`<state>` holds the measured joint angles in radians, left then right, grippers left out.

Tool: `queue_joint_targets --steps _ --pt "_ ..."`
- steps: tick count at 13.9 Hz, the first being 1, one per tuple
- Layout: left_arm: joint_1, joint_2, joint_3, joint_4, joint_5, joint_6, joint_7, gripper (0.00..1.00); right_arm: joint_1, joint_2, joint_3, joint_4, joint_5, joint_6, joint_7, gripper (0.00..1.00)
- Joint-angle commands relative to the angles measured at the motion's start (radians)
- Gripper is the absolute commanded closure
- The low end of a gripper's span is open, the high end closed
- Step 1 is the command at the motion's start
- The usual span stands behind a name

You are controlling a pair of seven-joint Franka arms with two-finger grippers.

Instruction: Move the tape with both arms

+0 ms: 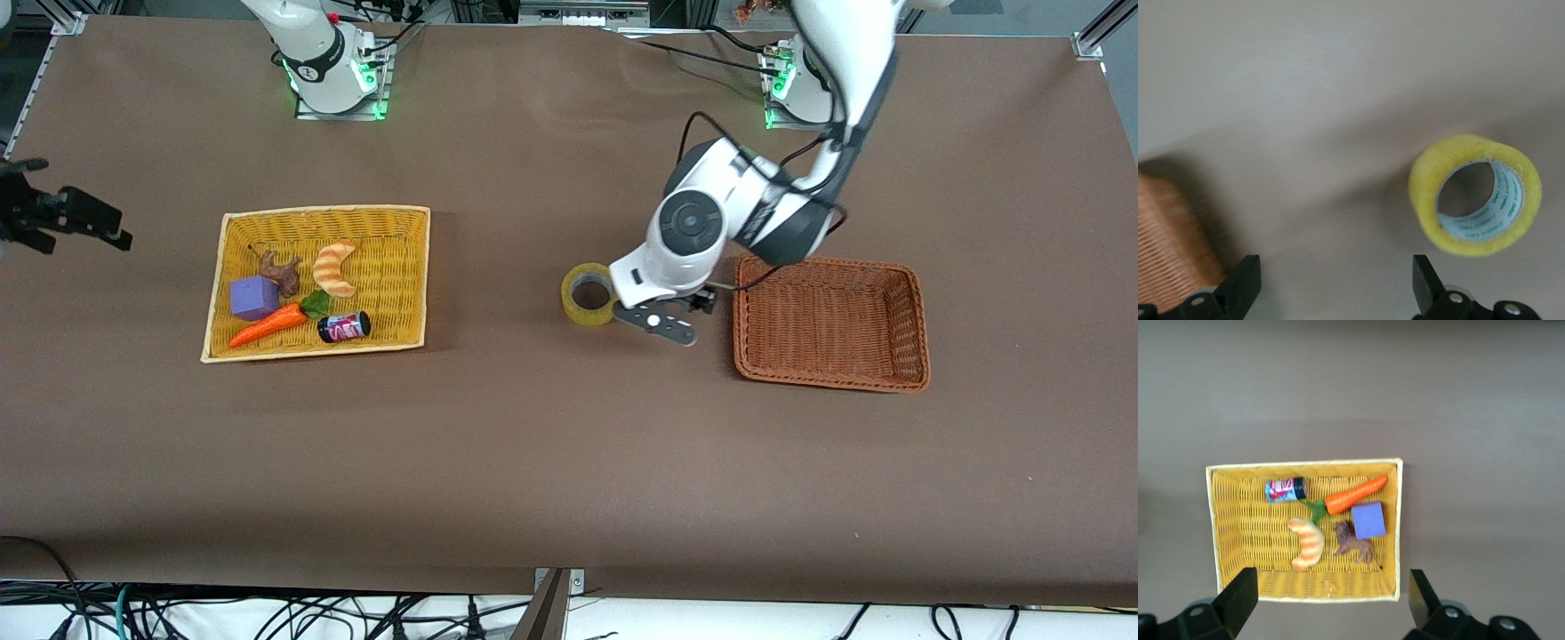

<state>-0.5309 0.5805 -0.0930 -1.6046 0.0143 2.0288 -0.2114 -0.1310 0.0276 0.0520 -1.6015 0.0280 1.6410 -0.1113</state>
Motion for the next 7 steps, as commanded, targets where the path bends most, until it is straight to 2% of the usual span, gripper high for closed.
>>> queue_joint_targets --steps 1,2,3,5,7 --pt "-0.037 0.084 0.010 0.041 0.013 0.069 -0.006 0.00 0.118 -0.071 -0.155 -0.078 0.007 0.016 -0.013 0.00" --pt "-0.037 0.096 0.009 0.040 0.012 0.109 -0.005 0.00 0.129 -0.069 -0.178 -0.081 0.010 0.014 -0.019 0.00" --pt "-0.037 0.107 -0.007 0.040 -0.025 0.141 -0.005 0.00 0.113 -0.064 -0.170 -0.083 0.013 0.010 -0.018 0.00" --pt "-0.041 0.105 -0.017 0.020 -0.095 0.146 -0.006 0.00 0.070 -0.058 -0.114 -0.081 0.010 0.013 -0.013 0.00" --pt "-0.049 0.108 -0.017 0.021 -0.096 0.151 0.006 0.00 0.010 -0.023 -0.046 -0.060 0.009 0.010 -0.011 0.00"
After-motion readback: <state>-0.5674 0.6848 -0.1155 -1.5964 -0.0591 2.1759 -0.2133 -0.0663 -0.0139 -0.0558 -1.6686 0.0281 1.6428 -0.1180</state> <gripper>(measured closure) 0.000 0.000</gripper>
